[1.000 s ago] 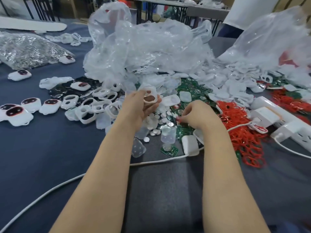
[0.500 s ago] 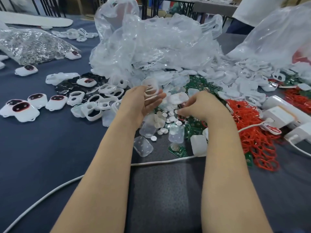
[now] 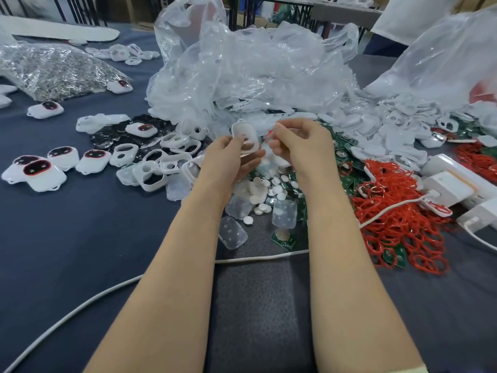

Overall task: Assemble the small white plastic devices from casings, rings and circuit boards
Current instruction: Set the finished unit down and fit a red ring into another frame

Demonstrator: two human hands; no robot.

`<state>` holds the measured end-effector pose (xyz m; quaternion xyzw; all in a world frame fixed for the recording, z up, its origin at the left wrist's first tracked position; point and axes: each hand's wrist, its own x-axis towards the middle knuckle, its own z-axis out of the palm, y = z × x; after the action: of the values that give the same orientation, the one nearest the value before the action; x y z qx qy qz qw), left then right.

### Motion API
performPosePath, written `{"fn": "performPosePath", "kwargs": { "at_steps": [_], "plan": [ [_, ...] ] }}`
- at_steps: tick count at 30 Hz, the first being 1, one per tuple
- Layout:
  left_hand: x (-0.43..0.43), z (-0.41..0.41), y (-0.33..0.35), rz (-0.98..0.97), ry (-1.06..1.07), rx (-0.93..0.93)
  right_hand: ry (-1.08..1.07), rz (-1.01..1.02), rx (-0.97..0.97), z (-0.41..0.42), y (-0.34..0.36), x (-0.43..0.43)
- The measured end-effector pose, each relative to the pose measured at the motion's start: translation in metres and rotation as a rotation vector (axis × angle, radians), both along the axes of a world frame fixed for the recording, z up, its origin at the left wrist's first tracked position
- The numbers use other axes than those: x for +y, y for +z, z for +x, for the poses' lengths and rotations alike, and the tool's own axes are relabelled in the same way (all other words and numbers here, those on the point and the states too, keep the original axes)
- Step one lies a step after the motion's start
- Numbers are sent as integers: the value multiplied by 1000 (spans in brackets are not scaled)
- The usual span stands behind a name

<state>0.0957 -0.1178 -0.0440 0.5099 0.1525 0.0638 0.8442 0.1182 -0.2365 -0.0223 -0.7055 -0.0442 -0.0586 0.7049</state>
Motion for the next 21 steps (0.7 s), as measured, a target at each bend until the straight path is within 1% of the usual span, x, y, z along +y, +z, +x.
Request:
{"fn": "performPosePath", "kwargs": {
  "at_steps": [1,2,3,7,9,11,14,15,17,21],
  "plan": [
    [0,0,0,-19,-1,-2,25,116,8,0,-2,5],
    [0,1,0,-22,-2,-7,31,175,9,0,-5,10],
    [0,1,0,-5,-6,-14,29,190,1,1,-8,13],
    [0,0,-3,124,-28,-44,3,146,-75,0,-17,20],
    [1,-1,-3,150,-21,-50,-21,133,-100,-1,-19,21],
    [1,-1,-3,158,-8,-53,-62,78,-114,0,-22,22],
    [2,-1,-2,156,-6,-70,-169,-180,-181,-1,-26,25],
    [2,-1,-3,159,-9,-78,-191,-228,-212,-3,-27,26],
    [1,-1,-3,174,-7,-87,-218,-258,-251,-5,-27,29],
    [1,0,-5,216,-14,-101,-235,-285,-267,-7,-29,32]
  ]
}}
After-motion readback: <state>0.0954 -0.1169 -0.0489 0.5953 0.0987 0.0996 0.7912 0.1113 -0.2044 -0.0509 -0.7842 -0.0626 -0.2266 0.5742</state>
